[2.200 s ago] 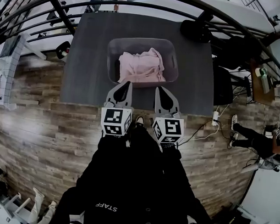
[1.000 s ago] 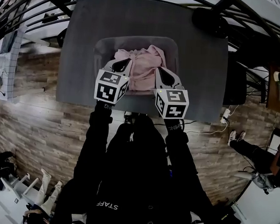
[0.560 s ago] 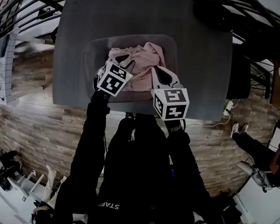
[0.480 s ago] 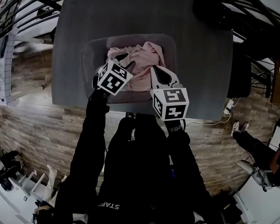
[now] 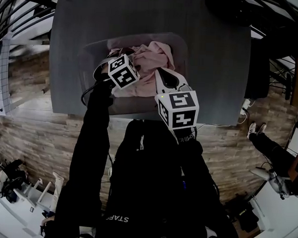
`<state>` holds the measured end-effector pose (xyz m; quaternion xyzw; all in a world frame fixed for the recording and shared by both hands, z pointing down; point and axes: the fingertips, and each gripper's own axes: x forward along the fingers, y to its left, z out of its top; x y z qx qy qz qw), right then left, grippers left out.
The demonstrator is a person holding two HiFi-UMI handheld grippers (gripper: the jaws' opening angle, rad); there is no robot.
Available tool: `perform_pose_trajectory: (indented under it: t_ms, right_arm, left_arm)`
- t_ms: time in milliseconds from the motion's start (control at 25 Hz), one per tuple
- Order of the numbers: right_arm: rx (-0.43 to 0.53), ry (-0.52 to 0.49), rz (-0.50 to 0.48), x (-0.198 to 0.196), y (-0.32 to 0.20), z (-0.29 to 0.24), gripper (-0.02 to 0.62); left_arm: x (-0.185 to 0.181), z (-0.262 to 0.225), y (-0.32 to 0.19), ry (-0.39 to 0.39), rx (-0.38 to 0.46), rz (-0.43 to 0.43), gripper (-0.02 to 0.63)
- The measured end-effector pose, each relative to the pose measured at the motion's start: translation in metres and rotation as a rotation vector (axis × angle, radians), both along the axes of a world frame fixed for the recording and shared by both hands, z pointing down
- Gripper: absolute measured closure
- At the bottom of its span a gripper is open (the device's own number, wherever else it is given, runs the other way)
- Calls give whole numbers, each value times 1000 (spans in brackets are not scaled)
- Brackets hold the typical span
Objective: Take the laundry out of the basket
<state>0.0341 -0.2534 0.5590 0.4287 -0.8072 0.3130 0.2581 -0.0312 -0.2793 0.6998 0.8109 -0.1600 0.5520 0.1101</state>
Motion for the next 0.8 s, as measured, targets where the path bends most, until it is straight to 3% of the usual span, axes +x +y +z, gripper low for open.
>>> perform_pose_trajectory:
  t_ms: [200, 480, 680, 800]
  right_arm:
    - [-20, 4, 1, 3, 2, 2, 580]
    - [-10, -13, 17, 7, 0, 0, 580]
    - [13, -26, 27, 8, 1, -9, 580]
    - [33, -34, 34, 13, 5, -18, 580]
  left_arm:
    - [4, 22, 3, -39, -50, 78, 354]
    - [8, 47, 2, -63, -92, 103, 359]
    - [6, 39, 6, -52, -121, 62, 493]
    - [9, 20, 16, -32, -124, 31, 513]
